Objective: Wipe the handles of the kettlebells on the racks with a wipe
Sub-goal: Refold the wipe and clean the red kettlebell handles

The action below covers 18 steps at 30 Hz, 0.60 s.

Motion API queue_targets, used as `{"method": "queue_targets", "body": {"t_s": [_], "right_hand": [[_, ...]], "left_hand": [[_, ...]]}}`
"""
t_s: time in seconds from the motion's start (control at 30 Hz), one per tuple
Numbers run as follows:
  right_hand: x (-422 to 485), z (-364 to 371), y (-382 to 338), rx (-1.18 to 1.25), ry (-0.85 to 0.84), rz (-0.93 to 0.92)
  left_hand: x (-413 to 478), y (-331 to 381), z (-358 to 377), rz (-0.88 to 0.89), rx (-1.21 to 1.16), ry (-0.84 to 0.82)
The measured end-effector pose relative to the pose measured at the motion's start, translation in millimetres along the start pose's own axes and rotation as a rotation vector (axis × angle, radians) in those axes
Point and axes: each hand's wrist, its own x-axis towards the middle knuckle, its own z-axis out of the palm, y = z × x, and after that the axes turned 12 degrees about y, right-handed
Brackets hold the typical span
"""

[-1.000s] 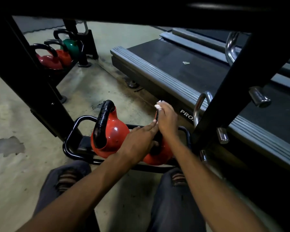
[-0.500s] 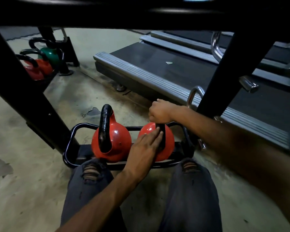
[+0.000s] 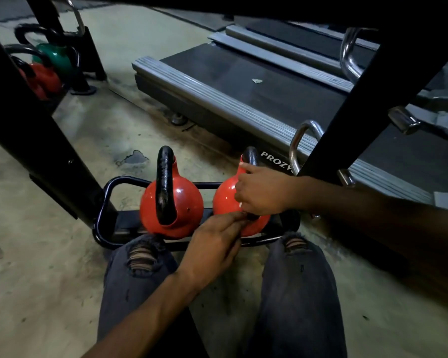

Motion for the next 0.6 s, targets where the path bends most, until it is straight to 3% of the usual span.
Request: {"method": "queue_targets", "body": {"t_s": [0.17, 0.23, 0.3, 0.33, 0.47, 0.57, 0.6], "right_hand": [[-27, 26, 11, 0.266, 0.374, 0.460], [-34, 35, -16, 0.286, 0.542, 0.414], [-41, 50, -25, 0.340, 0.558, 0.344], [-43, 53, -17, 0.424, 0.557, 0.400], [-18, 49, 3, 0.964, 0.664, 1.012], [9, 36, -39, 1.221, 0.800, 1.471], [12, 33, -49, 1.414, 0.861, 1.602]], "left_hand": [[29, -14, -13, -0.224, -0.090, 0.123], [49, -20, -12, -0.266, -0.123, 0.151], [69, -25, -11, -0.260, -0.138, 0.146], [78, -28, -9, -0.245, -0.129, 0.133], [110, -31, -5, -0.249, -0.076, 0.098], [126, -36, 1, -0.214, -0.052, 0.000], [130, -37, 2, -0.202, -0.046, -0.050]]}}
